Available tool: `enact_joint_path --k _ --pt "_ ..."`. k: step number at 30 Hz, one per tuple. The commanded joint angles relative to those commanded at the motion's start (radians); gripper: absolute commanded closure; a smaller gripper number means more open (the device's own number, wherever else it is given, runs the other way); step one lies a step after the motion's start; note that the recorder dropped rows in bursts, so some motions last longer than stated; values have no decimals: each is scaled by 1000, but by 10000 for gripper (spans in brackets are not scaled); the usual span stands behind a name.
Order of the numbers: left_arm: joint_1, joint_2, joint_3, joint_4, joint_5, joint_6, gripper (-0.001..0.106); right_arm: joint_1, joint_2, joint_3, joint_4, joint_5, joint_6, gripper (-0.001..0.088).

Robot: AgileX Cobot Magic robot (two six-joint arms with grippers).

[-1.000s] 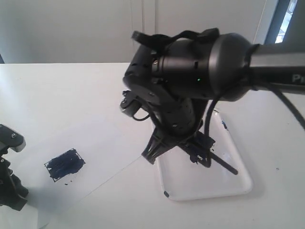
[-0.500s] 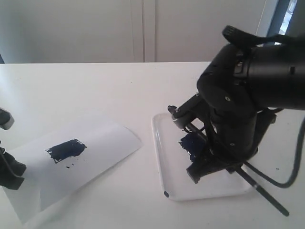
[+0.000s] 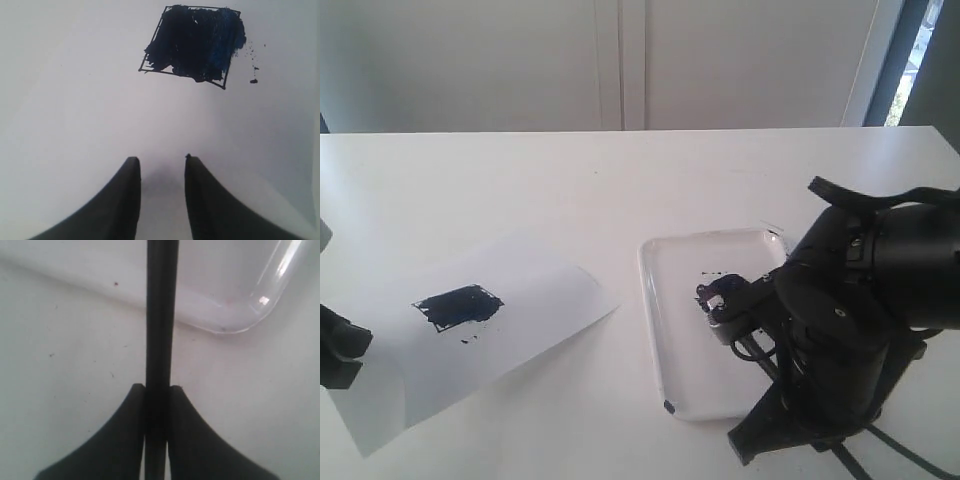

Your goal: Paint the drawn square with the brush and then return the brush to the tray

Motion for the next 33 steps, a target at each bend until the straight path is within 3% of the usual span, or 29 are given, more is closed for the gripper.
enact_joint_path --k 4,10,20,22,24,25,26,27,28,33 --pt "0 6 2 0 6 0 633 -18 0 15 0 -9 34 868" --pt "0 6 3 -11 2 0 410 -17 0 17 7 -1 34 838" --pt "0 6 3 -18 2 0 394 -17 -2 17 9 2 32 429" --pt "0 6 3 -27 6 0 394 -11 -40 15 9 -102 16 392" --pt "0 6 3 -33 8 0 394 8 -103 -2 90 -259 -93 399" --pt "0 6 3 -55 20 0 397 16 -129 -18 181 -392 -178 480" --pt "0 6 3 -72 37 0 407 19 -131 -27 219 -436 -208 543" --pt "0 6 3 -79 77 0 454 26 -115 -51 300 -505 -284 744" --pt "0 15 4 -75 108 0 548 26 -84 -78 370 -510 -347 866" --pt "0 104 4 -61 170 6 770 40 16 -128 527 -500 -500 868"
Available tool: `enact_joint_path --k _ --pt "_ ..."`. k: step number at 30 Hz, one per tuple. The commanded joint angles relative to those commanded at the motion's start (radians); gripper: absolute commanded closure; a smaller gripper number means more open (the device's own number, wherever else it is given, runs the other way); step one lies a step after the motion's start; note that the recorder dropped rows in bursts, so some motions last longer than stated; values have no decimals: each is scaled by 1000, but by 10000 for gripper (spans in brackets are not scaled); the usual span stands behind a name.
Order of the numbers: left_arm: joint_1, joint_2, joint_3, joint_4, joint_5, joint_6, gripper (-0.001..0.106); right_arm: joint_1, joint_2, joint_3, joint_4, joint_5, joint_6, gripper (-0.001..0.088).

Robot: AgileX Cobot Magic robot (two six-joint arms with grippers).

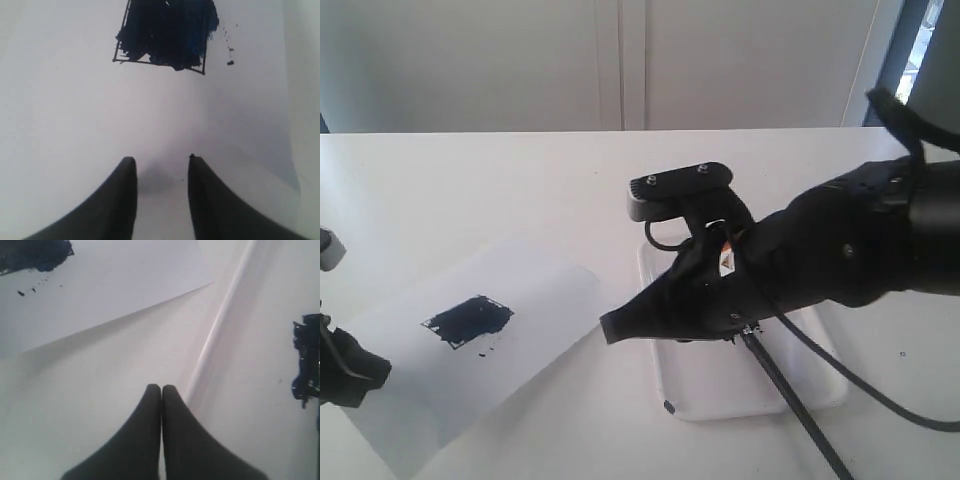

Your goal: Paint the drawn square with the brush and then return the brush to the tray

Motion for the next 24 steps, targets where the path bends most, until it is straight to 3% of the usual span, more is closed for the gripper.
enact_joint_path --k 9,18,24 --pt "0 132 0 0 0 0 963 25 199 -132 90 21 -94 868" --pt "0 205 0 0 -6 23 975 27 363 -291 291 57 -286 868" --pt "0 229 0 0 -6 23 975 29 452 -383 303 104 -286 868"
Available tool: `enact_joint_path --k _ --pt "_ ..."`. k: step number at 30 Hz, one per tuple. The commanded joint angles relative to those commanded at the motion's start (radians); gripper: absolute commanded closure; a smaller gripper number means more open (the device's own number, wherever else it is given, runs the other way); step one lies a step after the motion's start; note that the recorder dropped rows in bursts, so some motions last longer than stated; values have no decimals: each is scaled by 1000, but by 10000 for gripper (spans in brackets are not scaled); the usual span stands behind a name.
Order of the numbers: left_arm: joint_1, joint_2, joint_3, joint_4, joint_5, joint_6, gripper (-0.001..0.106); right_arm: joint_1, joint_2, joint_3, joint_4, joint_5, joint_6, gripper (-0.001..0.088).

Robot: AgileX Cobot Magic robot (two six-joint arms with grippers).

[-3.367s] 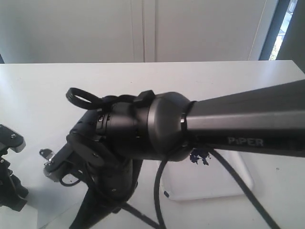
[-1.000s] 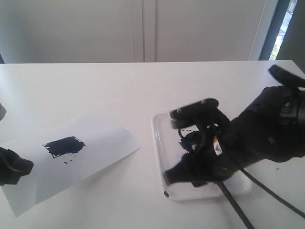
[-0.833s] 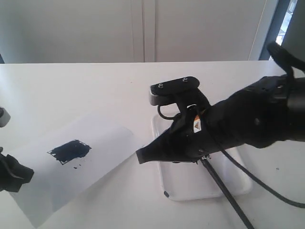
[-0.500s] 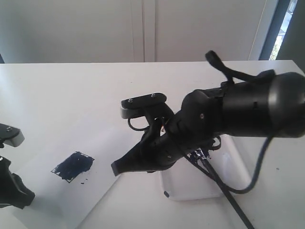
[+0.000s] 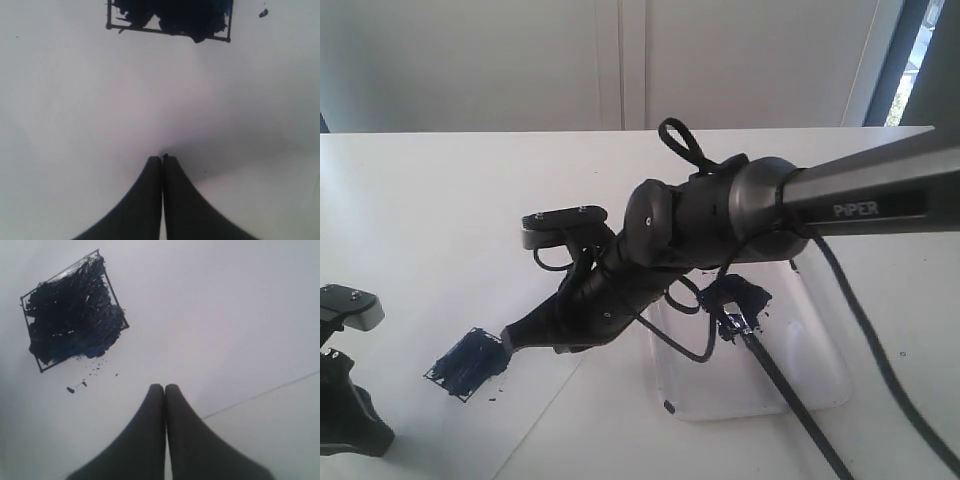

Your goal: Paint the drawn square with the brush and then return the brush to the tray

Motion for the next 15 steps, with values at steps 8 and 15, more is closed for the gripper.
enact_joint_path --k 8,15 --pt "0 0 0 0 -2 0 975 0 68 -31 11 50 7 868" --pt "0 -50 -22 78 5 -17 932 0 96 -31 11 86 15 868"
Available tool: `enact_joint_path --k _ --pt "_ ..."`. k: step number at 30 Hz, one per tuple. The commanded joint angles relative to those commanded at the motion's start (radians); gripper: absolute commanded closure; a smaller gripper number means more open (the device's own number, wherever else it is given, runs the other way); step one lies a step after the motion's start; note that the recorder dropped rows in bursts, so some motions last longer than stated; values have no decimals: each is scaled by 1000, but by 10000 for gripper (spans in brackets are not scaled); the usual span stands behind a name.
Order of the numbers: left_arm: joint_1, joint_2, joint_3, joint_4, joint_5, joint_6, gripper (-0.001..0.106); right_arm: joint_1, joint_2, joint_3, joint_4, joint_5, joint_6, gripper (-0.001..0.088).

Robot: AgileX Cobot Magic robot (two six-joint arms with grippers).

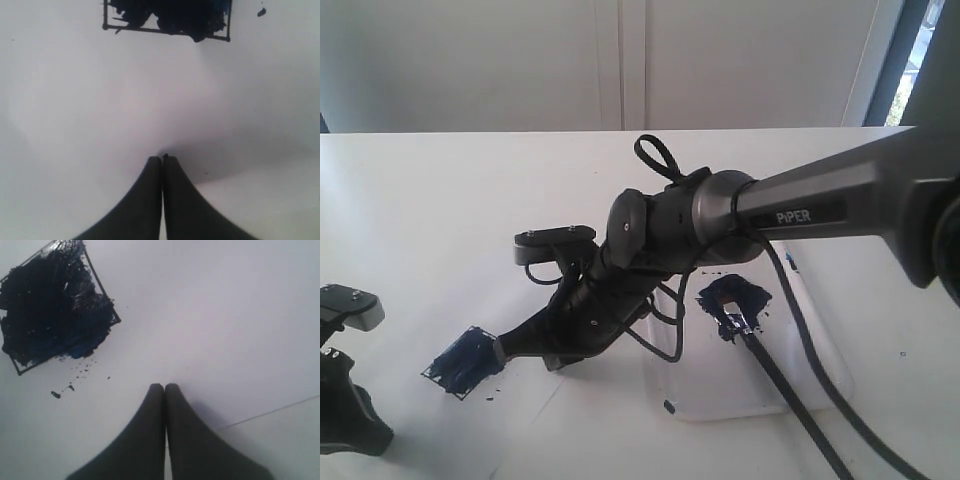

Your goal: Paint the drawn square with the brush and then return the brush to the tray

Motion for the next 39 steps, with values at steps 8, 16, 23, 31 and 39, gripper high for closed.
enact_joint_path --k 8,16,23,31,39 --pt "0 -131 -33 197 12 -166 687 -2 50 0 0 30 13 868" --pt "2 -278 -73 370 30 -379 602 -2 48 -3 0 12 -4 868" --pt "2 -429 -140 370 74 -402 590 -2 -75 -12 -2 -24 -54 868" --pt "2 -577 -157 357 130 -405 590 -2 -270 -12 -79 -49 -70 800" --pt "2 -705 -157 306 258 -453 774 -2 -447 -10 -299 63 113 727"
